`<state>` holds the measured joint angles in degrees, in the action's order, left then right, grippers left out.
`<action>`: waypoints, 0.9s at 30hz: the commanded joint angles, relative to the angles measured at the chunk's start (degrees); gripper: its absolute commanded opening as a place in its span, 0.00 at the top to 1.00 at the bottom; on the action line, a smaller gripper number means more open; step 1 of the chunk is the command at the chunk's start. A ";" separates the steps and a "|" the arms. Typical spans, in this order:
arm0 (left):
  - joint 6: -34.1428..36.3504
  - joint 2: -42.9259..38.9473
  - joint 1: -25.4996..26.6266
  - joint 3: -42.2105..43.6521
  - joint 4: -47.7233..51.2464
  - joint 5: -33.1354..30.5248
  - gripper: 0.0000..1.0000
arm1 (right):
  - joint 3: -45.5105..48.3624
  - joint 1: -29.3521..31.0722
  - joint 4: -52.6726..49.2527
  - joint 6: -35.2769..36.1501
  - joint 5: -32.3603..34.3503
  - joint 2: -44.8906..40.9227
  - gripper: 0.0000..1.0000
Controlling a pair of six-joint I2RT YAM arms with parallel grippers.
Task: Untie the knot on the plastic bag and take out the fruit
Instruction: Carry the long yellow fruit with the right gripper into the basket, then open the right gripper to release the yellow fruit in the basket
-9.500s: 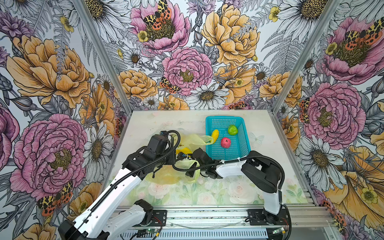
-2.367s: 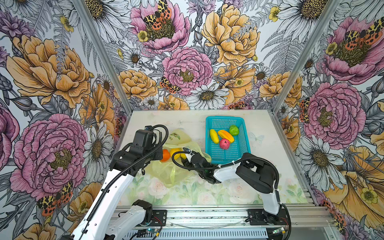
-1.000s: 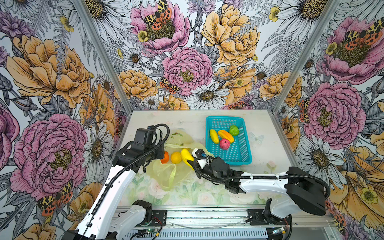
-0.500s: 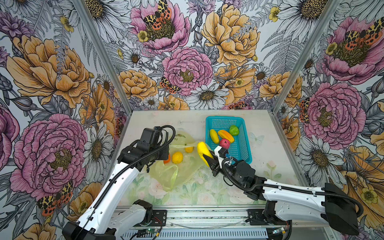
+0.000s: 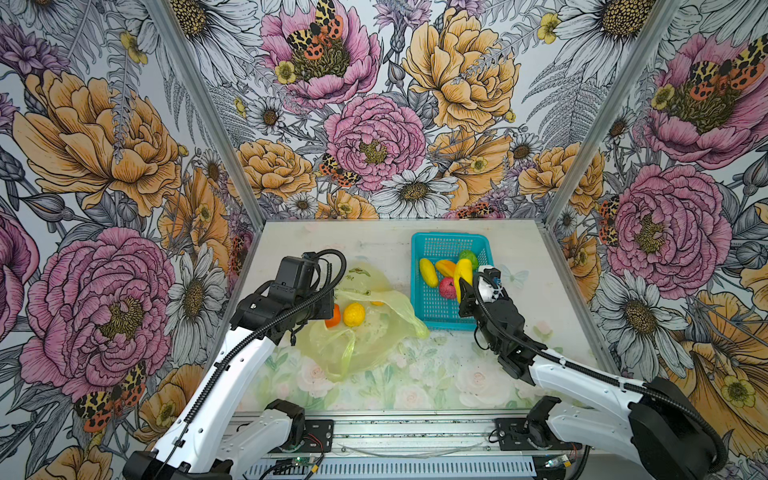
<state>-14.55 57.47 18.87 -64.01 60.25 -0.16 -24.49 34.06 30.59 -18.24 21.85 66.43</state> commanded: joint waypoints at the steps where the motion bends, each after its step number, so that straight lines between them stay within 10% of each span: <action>1: 0.35 -0.89 -0.26 -0.27 -0.18 0.41 1.00 | -5.55 -3.73 -3.12 -6.40 -5.86 7.74 1.00; 15: 0.39 -0.77 -0.10 -0.16 -0.16 0.47 1.00 | -22.79 -3.30 -6.42 -5.87 -23.27 34.60 0.97; 27: 0.37 -0.70 -0.10 -0.17 -0.13 0.47 1.00 | -19.19 -3.34 -3.44 -6.29 -20.97 31.78 0.36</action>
<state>-14.55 57.47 18.87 -64.01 60.23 -0.16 -45.45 30.46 24.21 -24.25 0.54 100.79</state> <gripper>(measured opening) 0.045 0.627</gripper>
